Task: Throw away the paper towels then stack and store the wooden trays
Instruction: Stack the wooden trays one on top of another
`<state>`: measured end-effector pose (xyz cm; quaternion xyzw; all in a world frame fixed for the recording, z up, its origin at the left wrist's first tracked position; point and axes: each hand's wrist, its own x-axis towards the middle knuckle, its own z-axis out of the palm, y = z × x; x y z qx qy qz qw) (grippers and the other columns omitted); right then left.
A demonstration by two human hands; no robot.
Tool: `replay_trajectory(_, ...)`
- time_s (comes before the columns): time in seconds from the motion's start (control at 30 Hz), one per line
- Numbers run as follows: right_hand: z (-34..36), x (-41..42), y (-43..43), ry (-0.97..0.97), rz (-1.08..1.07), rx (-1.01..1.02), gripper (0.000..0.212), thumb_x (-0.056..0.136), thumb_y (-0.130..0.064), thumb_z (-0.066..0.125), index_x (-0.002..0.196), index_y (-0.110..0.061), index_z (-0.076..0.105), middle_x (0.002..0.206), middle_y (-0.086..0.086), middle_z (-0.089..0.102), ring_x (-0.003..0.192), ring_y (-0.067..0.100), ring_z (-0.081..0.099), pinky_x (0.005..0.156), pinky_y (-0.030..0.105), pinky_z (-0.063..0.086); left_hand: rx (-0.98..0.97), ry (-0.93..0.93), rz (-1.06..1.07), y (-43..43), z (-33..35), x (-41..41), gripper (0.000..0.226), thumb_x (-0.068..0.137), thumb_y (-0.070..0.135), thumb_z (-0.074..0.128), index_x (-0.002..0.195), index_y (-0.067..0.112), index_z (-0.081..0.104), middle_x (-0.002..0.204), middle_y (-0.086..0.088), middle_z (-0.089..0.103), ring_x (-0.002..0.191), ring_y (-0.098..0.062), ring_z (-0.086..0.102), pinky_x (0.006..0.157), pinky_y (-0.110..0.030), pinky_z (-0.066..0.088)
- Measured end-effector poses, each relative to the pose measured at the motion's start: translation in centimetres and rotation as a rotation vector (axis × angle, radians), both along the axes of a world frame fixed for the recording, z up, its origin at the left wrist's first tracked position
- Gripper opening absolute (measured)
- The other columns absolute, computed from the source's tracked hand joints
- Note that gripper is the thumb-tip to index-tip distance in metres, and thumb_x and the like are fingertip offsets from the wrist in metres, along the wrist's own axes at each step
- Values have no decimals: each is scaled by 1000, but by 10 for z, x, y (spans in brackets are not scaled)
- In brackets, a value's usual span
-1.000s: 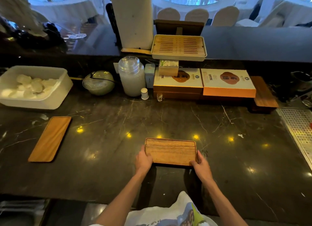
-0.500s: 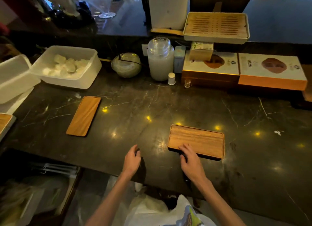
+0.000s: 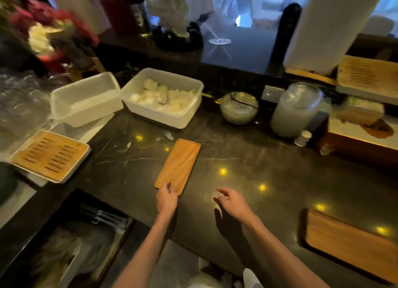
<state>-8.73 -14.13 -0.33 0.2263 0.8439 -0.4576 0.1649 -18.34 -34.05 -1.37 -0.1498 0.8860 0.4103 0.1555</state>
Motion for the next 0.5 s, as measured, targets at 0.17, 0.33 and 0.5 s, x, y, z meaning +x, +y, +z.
replay_trajectory(0.17, -21, -85, -54, -170, -187, -225, 44, 92, -11, 51, 135, -4, 51, 121, 14, 63, 101, 25, 63, 86, 33, 49, -147, -4, -48, -39, -17, -68, 36, 93, 8, 46, 127, 1, 55, 126, -24, 59, 120, -38, 53, 99, -42, 41)
replay_trajectory(0.33, -40, -108, -93, -215, -363, -470, 36, 88, 3, 50, 124, 5, 55, 72, 7, 52, 61, 11, 47, 57, 21, 37, -160, -178, -132, -49, -32, -101, 35, 90, 12, 49, 123, 10, 58, 128, -16, 58, 123, -35, 48, 102, -38, 40)
replay_trajectory(0.5, -43, -107, -99, -245, -462, -548, 10, 95, -13, 57, 96, -7, 64, 78, 8, 59, 64, 12, 56, 61, 22, 51, 434, -357, 105, -51, -35, -95, 34, 84, 0, 62, 117, 6, 55, 115, -18, 63, 98, -27, 59, 90, -41, 50)
